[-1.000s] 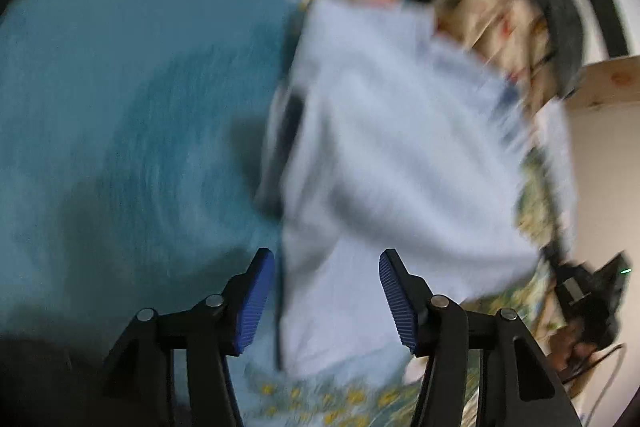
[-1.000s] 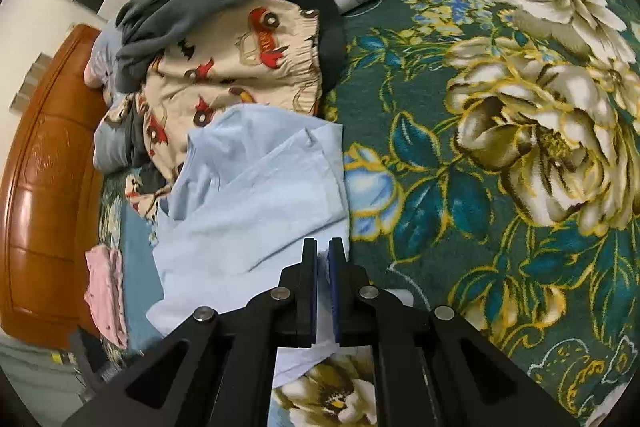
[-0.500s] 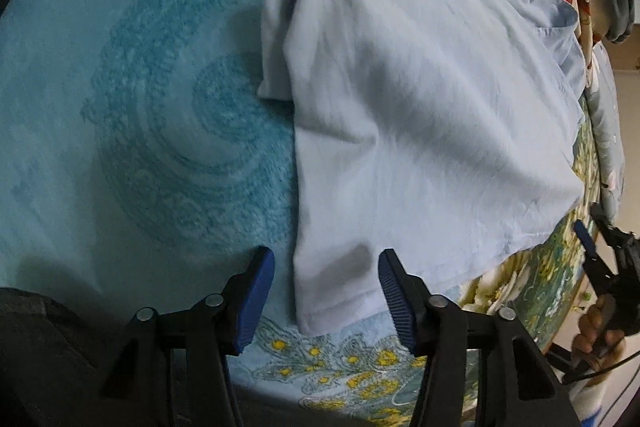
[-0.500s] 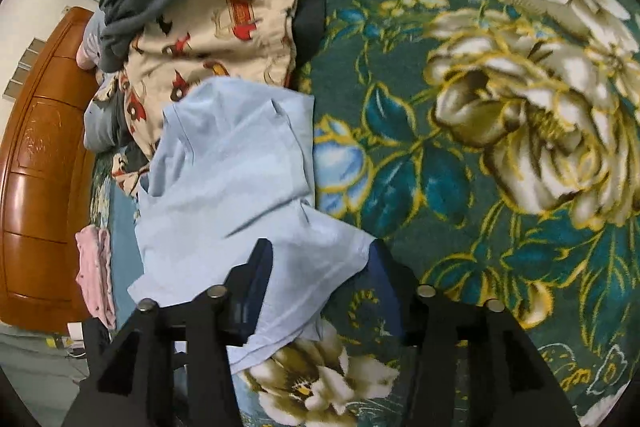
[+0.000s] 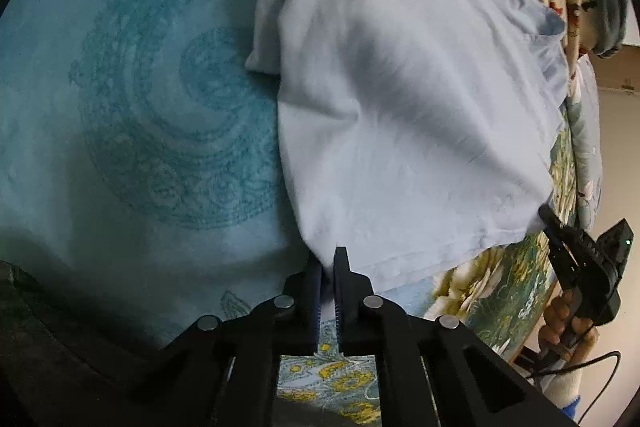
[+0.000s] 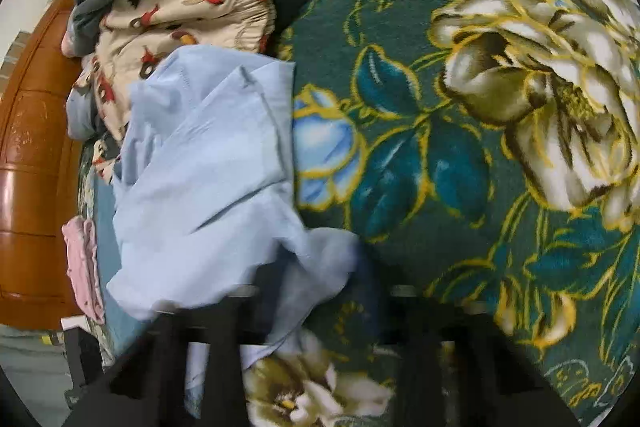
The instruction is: Fold clothes
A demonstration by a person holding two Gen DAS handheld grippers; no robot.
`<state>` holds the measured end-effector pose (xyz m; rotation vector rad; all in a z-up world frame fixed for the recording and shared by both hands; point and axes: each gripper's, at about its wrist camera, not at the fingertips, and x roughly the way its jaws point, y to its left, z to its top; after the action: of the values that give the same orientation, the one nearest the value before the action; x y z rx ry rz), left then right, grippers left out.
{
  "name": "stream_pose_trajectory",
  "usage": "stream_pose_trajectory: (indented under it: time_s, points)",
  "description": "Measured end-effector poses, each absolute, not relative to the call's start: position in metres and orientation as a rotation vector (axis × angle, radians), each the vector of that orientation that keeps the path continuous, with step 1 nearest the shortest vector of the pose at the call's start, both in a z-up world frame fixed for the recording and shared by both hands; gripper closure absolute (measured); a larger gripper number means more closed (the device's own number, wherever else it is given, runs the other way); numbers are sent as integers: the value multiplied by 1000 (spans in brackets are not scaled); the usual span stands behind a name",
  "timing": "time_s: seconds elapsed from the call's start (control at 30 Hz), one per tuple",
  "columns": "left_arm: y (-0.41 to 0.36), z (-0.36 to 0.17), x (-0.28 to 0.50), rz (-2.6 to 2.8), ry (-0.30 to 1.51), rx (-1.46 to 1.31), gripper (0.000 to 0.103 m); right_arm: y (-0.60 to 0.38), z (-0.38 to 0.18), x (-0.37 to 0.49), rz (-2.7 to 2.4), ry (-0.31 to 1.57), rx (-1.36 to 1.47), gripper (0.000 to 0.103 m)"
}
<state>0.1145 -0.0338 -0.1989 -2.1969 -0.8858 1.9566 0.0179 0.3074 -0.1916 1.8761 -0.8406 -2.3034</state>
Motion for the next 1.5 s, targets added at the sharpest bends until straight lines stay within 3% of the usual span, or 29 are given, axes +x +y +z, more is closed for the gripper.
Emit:
stream_pose_trajectory:
  time_s: [0.37, 0.53, 0.73, 0.83, 1.07, 1.27, 1.5]
  points:
    - [-92, -109, 123, 2207, -1014, -1728, 99, 305, -87, 40, -2238, -943, 1549, 97]
    - [-103, -64, 163, 2296, -918, -1565, 99, 296, -41, 63, -2217, -919, 1437, 97]
    - [-110, -29, 230, 2321, -859, -1449, 99, 302, -17, 125, -2157, -874, 1520, 97]
    - [-102, -34, 231, 2315, -817, -1494, 99, 305, -26, 150, -2149, -820, 1612, 97]
    - [-116, -35, 205, 2328, -895, -1499, 99, 312, -53, 129, -2076, -1016, 1628, 97]
    - [-130, -39, 142, 2323, -952, -1497, 99, 302, -53, 67, -2061, -1072, 1573, 97]
    - [-135, -65, 63, 2301, -1020, -1544, 99, 301, -90, -16, -2027, -1247, 1635, 97]
